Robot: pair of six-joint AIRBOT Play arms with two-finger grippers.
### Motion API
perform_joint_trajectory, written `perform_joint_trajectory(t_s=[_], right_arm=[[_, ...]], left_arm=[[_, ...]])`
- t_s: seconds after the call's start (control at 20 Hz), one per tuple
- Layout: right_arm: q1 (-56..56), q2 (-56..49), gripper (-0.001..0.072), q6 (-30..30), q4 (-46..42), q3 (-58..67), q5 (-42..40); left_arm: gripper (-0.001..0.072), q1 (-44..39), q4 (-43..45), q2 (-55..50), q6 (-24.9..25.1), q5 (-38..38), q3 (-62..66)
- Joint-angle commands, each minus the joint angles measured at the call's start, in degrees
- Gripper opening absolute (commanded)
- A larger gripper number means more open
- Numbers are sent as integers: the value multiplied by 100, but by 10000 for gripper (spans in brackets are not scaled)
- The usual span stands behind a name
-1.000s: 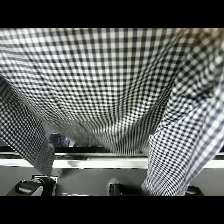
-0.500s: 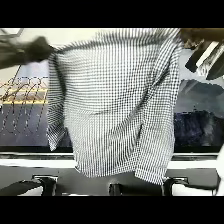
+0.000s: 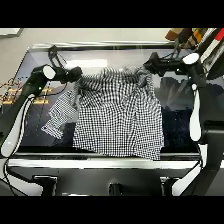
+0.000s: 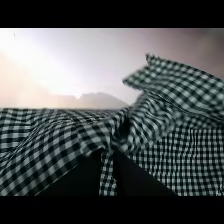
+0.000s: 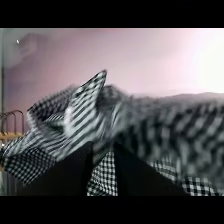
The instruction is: Fold the clothes and pants, and hang the long-sleeved shirts on hangers.
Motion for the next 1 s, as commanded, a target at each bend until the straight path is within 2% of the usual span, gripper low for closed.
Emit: perform_joint_trajectory(t_s=[0.0, 0.05, 0.1, 0.25, 0.3, 0.45, 0.55, 0.7, 0.85, 0.95], right_arm=[[-61, -11, 430, -157, -140, 7, 420], [-162, 142, 518, -155, -225, 7, 726], [-315, 334, 545, -177, -367, 7, 1128], [-879, 1056, 559, -514, -1574, 0, 2695], [-1104, 1327, 551, -629, -1875, -109, 2988], [-1926, 2326, 560, -610, -1744, -1401, 3051], [-2288, 3029, 641, -538, -1709, -2763, 3246], [-2339, 4135, 643, -682, -1965, -4896, 3279], [-2337, 5036, 644, -789, -2201, -6561, 2914], [-2337, 5268, 644, -874, -2153, -7291, 2771]], left_arm=[[225, 66, -256, -142, -2, -695, 55], [523, 149, -267, -55, 0, -898, 90], [720, 271, -275, 70, 2, -1108, 111], [720, 844, -271, 627, 179, -2024, 61], [720, 1038, -271, 835, 302, -2306, -37], [720, 1563, -273, 1759, 634, -2553, -1176], [720, 1818, -323, 2479, 715, -2417, -2457], [720, 1930, -754, 3344, 715, -2120, -4216], [720, 1862, -1126, 3635, 778, -1856, -5259], [720, 1851, -1296, 3628, 780, -1744, -5608]])
